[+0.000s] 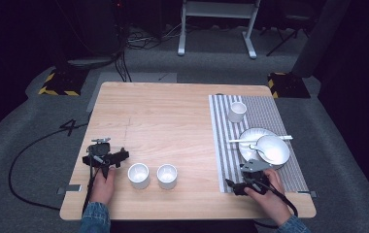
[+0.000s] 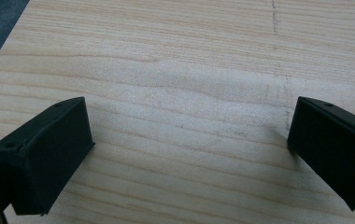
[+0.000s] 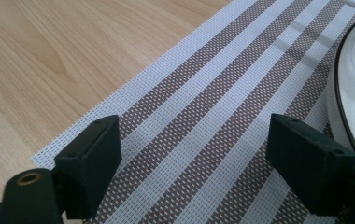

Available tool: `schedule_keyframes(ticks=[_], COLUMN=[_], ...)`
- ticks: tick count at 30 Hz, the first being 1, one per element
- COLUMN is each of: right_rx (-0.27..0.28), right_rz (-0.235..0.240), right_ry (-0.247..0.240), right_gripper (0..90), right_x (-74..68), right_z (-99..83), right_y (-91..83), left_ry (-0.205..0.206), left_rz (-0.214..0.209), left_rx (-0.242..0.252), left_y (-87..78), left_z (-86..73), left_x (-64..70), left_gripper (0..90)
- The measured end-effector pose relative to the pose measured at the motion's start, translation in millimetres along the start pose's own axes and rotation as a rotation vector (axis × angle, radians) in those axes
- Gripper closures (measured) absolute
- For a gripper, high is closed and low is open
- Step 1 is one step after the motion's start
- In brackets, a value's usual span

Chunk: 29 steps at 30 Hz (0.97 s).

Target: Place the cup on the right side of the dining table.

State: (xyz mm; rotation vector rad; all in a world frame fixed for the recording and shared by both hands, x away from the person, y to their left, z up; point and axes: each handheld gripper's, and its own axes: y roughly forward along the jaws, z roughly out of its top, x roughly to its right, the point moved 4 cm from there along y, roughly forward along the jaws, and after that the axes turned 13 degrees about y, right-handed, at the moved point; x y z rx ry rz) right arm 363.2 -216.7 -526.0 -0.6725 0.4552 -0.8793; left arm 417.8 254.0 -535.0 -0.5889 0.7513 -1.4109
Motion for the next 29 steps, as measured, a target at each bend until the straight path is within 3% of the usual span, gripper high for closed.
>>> schedule_keyframes(ticks=[5,29], right_rx=[0.032,0.035], right_rz=[0.009,-0.011], right_ry=[0.084,0.105], right_gripper=[14.8,14.5], right_x=[3.9,2.3], right_z=[-6.0,-6.9], right_y=[0.9,0.4], left_ry=[0.000,-0.005], left_rz=[0.000,0.004], left_rx=[0.000,0.001], left_y=[0.0,-0.1], left_z=[0.0,-0.1], left_x=[0.0,0.4], left_gripper=[0.1,0.2])
